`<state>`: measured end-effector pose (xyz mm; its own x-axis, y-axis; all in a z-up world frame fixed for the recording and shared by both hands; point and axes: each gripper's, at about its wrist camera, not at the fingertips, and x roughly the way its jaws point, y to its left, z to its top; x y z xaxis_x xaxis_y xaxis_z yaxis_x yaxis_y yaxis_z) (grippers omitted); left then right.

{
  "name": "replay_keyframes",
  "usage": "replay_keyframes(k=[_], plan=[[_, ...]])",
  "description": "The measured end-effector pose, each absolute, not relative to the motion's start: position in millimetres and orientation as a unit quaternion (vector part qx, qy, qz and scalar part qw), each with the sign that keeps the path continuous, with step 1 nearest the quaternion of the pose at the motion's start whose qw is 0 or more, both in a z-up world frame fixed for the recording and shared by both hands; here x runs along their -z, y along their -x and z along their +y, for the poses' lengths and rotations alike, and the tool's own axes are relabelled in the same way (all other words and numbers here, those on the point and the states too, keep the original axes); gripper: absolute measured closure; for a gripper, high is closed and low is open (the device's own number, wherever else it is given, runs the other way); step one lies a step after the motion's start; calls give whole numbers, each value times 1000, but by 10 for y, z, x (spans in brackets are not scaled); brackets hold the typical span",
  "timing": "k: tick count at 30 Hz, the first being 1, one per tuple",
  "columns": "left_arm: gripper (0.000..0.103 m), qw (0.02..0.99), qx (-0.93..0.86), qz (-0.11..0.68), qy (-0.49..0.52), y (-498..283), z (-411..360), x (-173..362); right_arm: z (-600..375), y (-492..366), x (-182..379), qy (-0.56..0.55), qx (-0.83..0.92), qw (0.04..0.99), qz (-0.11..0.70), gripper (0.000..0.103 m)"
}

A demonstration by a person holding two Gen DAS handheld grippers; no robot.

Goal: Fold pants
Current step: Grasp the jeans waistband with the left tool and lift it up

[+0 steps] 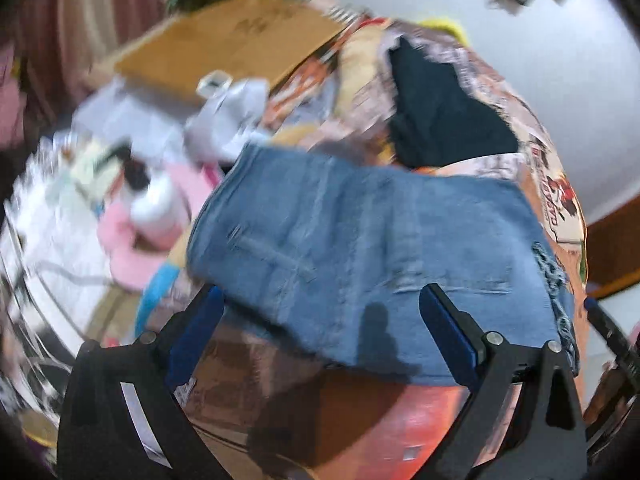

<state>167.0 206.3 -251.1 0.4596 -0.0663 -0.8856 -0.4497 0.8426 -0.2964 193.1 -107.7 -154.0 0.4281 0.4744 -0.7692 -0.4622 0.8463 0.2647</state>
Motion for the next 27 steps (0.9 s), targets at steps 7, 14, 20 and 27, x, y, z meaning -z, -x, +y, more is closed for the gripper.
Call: replay_keyframes(k=[7, 14, 20, 27], plan=[[4, 755, -62, 524, 388, -1503, 2276, 2979, -770, -1898, 1789, 23, -295, 821, 489, 28], [4, 723, 6, 492, 486, -1538, 2378, 3181, -748, -1930, 1815, 21, -303, 815, 494, 26], [33, 733, -33, 498, 461, -1768, 2423, 3256, -687, -1909, 1831, 27, -305, 817, 489, 22], [75, 769, -90, 466, 428, -1822, 2476, 3027, -765, -1934, 1765, 2, -307, 814, 493, 25]])
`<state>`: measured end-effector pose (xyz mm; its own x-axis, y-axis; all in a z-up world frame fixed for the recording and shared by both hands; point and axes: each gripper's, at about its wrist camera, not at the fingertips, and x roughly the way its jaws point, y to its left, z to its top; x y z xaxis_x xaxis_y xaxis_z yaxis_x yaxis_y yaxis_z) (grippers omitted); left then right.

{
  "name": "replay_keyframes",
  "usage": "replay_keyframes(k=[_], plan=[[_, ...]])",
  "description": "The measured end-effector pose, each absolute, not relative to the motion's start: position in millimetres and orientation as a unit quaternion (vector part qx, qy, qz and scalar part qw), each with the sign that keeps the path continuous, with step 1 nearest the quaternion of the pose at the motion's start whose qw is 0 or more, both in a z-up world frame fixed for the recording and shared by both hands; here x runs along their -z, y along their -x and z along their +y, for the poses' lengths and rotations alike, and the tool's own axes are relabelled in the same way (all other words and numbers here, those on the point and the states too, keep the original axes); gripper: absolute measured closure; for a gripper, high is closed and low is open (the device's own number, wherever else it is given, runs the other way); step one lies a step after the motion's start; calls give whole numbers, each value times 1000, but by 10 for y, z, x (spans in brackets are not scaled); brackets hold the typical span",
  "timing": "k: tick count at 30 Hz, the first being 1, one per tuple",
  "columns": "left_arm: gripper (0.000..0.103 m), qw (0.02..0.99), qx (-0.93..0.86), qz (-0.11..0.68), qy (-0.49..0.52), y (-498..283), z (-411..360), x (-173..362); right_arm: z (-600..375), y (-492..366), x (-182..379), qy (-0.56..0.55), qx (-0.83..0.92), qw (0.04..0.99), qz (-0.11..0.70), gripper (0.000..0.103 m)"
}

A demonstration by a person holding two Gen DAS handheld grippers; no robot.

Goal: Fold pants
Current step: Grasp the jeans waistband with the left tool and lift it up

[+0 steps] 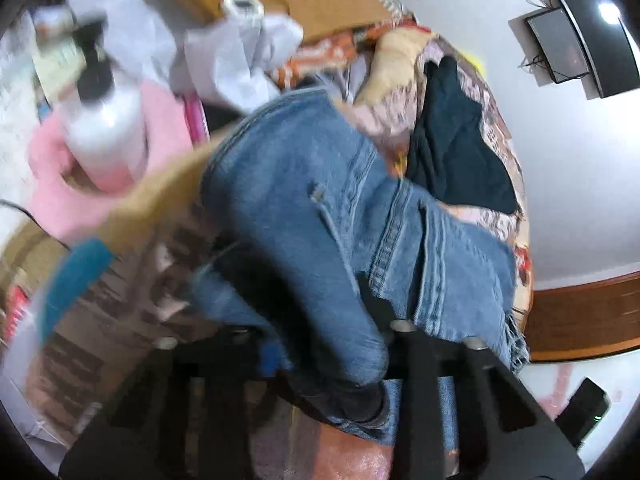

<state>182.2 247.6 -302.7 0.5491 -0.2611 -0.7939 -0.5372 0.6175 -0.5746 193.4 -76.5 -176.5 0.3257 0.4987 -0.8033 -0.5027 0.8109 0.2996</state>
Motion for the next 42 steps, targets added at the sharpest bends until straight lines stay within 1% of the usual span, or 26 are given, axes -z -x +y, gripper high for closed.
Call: replay_keyframes(k=[2, 6, 10, 12, 15, 19, 24, 28, 33, 36, 42], plan=[[80, 784, -98, 456, 410, -1822, 2483, 2863, -857, -1941, 1714, -16, -307, 815, 492, 25], [82, 833, -134, 433, 317, -1903, 2418, 2385, -1126, -1916, 1572, -20, -286, 830, 478, 25], [83, 888, -178, 368, 208, -1867, 2212, 1685, -1594, -1843, 1464, -4, -240, 852, 465, 25], [83, 905, -178, 345, 176, -1961, 2081, 1433, -1826, -1820, 1461, -2, -217, 858, 465, 25], [83, 924, -155, 322, 139, -2045, 1742, 1055, -2185, -1801, 1514, -11, -181, 864, 470, 25], [83, 942, -116, 301, 90, -2242, 1168, 736, -2552, -1791, 1676, -41, -149, 862, 482, 25], [83, 951, -49, 294, 82, -2430, 547, 482, -2707, -1796, 1970, -75, -144, 846, 509, 25], [83, 952, -11, 298, 65, -2605, 77, 405, -2769, -1783, 2080, -94, -158, 840, 511, 25], [84, 944, 48, 321, 59, -2843, -497, 464, -2786, -1762, 2100, -100, -170, 837, 510, 25], [84, 933, 90, 342, 60, -2963, -813, 587, -2792, -1742, 2099, -102, -172, 838, 508, 25], [84, 900, 145, 410, 45, -3154, -1378, 1042, -2782, -1728, 2097, -101, -173, 839, 506, 25]])
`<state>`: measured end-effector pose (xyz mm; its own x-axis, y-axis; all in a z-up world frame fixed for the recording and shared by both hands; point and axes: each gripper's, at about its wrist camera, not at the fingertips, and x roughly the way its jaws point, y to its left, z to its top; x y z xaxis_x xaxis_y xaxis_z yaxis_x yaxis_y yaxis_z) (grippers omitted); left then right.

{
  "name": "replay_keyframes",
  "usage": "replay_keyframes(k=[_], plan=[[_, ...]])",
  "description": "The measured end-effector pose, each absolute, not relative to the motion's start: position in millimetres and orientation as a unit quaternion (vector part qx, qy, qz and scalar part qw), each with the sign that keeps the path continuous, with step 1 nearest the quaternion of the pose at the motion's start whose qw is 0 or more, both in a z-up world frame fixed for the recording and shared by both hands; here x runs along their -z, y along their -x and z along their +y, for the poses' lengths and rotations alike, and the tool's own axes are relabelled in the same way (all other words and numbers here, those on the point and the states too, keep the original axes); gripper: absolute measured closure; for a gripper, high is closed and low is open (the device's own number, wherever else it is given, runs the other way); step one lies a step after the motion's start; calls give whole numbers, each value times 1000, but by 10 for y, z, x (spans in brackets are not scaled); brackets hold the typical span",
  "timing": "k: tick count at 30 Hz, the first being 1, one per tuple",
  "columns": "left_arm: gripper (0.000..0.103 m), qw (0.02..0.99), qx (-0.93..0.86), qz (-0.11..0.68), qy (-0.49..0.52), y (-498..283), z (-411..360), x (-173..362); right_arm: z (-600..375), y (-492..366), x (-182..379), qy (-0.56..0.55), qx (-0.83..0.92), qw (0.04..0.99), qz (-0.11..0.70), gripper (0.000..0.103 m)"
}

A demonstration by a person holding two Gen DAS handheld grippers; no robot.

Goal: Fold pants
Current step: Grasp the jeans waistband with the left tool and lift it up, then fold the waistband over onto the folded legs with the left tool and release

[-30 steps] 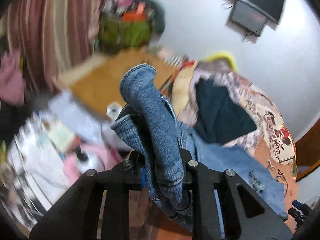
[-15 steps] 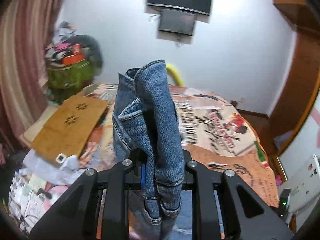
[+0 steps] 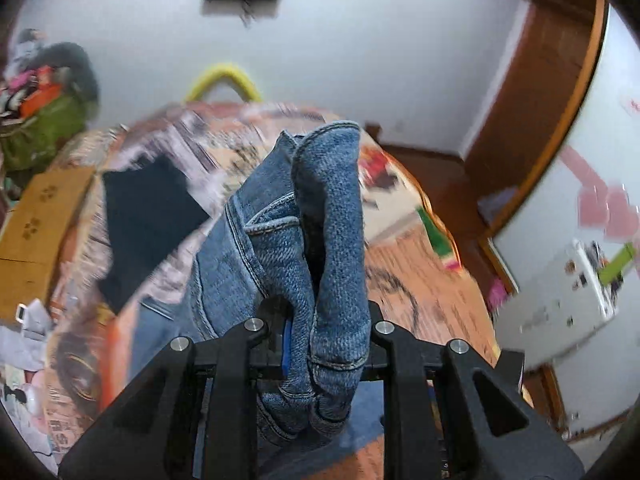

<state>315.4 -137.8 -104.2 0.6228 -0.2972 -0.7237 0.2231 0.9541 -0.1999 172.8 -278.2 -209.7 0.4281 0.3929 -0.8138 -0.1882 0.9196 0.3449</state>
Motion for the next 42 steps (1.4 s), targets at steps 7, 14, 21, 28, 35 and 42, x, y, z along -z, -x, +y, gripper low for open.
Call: replay_keyframes(k=[7, 14, 21, 28, 35, 42], plan=[[80, 867, 167, 469, -7, -3150, -1750, 1404, -2779, -1734, 2083, -96, -172, 840, 505, 25], [30, 863, 209, 459, 19, -3009, -1721, 1272, -2744, -1731, 2061, -89, -167, 844, 503, 25], [22, 885, 132, 447, 11, -3246, -1224, 1208, -2717, -1707, 2048, -77, -162, 845, 503, 25], [17, 882, 25, 467, -53, -3799, -666, 1607, -2674, -1738, 2056, -72, -158, 845, 506, 25], [17, 823, -23, 552, -128, -4277, -369, 2497, -2637, -1765, 2040, -62, -153, 846, 507, 25], [9, 818, -1, 559, -136, -3955, -19, 2771, -2586, -1790, 1976, -52, -154, 849, 503, 25]])
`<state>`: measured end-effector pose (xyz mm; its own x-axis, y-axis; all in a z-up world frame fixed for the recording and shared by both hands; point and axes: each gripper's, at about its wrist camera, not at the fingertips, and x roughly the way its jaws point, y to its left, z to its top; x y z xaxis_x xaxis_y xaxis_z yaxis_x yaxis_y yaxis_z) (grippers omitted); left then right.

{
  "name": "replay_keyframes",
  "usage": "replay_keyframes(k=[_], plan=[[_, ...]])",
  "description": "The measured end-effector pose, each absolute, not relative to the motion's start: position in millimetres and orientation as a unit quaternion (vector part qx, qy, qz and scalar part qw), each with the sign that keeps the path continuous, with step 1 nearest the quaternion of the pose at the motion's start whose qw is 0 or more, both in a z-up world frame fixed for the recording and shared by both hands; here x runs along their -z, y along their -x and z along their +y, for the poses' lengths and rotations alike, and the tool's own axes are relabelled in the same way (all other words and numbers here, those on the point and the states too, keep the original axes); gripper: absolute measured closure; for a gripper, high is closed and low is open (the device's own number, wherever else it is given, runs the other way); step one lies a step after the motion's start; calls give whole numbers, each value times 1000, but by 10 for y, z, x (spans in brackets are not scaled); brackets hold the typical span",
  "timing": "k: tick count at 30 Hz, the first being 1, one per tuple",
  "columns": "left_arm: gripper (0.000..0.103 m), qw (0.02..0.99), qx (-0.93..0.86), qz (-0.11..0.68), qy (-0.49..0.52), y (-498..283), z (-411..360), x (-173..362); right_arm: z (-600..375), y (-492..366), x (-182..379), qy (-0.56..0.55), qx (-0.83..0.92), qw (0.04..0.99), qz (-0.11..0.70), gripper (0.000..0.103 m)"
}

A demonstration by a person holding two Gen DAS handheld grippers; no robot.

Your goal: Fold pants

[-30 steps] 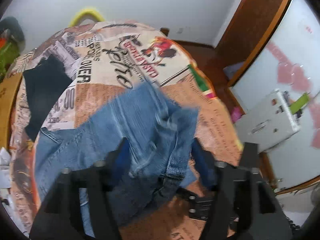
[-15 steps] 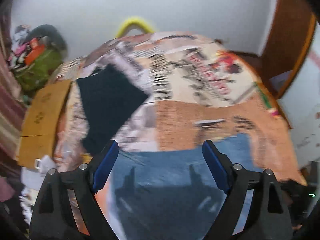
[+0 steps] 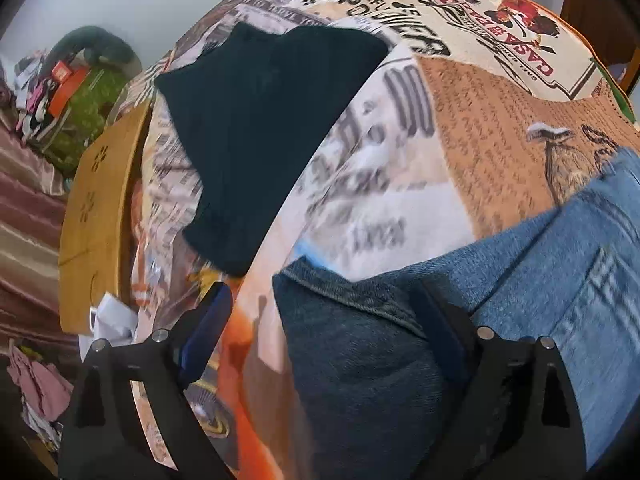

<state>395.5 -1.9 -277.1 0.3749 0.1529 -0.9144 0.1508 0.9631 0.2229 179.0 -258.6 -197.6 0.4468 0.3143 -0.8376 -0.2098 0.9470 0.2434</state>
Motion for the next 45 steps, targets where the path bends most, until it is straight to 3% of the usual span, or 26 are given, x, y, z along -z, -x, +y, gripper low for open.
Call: replay_keyframes(k=[2, 12, 18, 23, 35, 45], plan=[[3, 818, -13, 561, -125, -3784, 142, 2755, -2558, -1783, 1948, -46, -157, 850, 500, 25], [2, 828, 19, 556, -61, -2492, 461, 2423, -2379, -1670, 1738, -43, -176, 862, 474, 25], [2, 824, 45, 564, -25, -2212, 332, 2326, -2259, -1523, 1547, -36, -188, 871, 453, 25], [5, 842, 38, 535, -61, -2132, 151, 2176, -2205, -1467, 1423, -26, -192, 877, 440, 25], [5, 881, 62, 469, -30, -2918, 166, 1563, -2035, -1913, 1423, -23, -204, 879, 431, 25], [5, 832, 119, 541, -23, -3821, -131, 2168, -2035, -2696, 1651, -72, -217, 865, 447, 25]])
